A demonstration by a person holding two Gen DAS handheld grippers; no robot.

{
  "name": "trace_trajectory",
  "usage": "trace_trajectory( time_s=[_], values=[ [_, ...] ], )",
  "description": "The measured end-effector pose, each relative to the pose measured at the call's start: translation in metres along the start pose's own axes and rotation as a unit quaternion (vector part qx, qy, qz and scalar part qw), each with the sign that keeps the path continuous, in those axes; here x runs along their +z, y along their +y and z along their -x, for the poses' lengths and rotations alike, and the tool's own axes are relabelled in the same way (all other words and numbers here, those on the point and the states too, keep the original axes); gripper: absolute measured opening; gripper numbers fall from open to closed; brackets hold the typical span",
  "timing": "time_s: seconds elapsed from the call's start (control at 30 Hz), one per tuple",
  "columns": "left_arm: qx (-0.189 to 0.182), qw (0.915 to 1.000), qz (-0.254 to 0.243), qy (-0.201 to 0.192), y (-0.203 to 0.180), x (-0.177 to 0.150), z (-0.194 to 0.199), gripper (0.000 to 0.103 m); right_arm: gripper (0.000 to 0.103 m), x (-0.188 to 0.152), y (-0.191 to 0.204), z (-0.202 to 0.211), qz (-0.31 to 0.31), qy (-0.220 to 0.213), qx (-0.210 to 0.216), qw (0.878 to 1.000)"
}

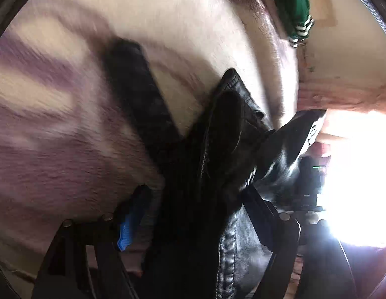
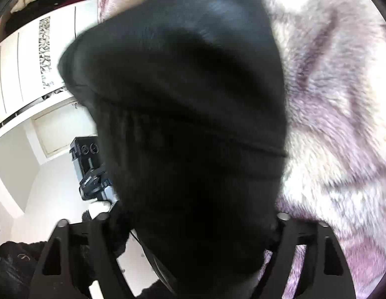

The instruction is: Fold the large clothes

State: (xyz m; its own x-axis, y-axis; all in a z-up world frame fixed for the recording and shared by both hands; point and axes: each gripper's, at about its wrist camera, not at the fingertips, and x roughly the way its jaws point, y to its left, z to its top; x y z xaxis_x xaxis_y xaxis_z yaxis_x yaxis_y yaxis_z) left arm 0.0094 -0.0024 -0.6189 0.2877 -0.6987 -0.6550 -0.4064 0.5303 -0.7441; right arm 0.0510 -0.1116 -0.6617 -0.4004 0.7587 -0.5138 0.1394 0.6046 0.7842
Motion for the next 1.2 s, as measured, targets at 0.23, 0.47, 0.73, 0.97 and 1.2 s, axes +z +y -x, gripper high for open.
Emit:
trace_trajectory(
  time_s=[0.23, 0.47, 0.73, 0.97, 1.2],
  values=[
    [-0.006, 0.9980, -0.060, -0.017, -0.035, -0.004, 0.010, 0.028, 0.069, -0.010, 0.010, -0.008, 0.005, -0.035, -0.005, 0.999],
    [-0.017, 0.9970, -0.068, -0.030, -0.062, 0.007, 0.048, 0.027, 0.055, -0.037, 0.056, -0.011, 0.000, -0.074, 0.015, 0.997],
    [-0.020, 0.9925, -0.112, -0.044, -0.116, 0.053, 0.101, 0.027, 0.053, -0.033, 0.141, 0.002, 0.028, -0.129, 0.030, 0.991],
    [-0.025, 0.9808, -0.181, -0.070, -0.199, 0.145, 0.143, 0.027, 0.052, 0.013, 0.224, 0.042, 0.060, -0.190, 0.051, 0.979],
    [-0.045, 0.9678, -0.223, -0.108, -0.291, 0.283, 0.138, 0.027, 0.052, 0.123, 0.311, 0.109, 0.115, -0.249, 0.044, 0.961]
  ],
)
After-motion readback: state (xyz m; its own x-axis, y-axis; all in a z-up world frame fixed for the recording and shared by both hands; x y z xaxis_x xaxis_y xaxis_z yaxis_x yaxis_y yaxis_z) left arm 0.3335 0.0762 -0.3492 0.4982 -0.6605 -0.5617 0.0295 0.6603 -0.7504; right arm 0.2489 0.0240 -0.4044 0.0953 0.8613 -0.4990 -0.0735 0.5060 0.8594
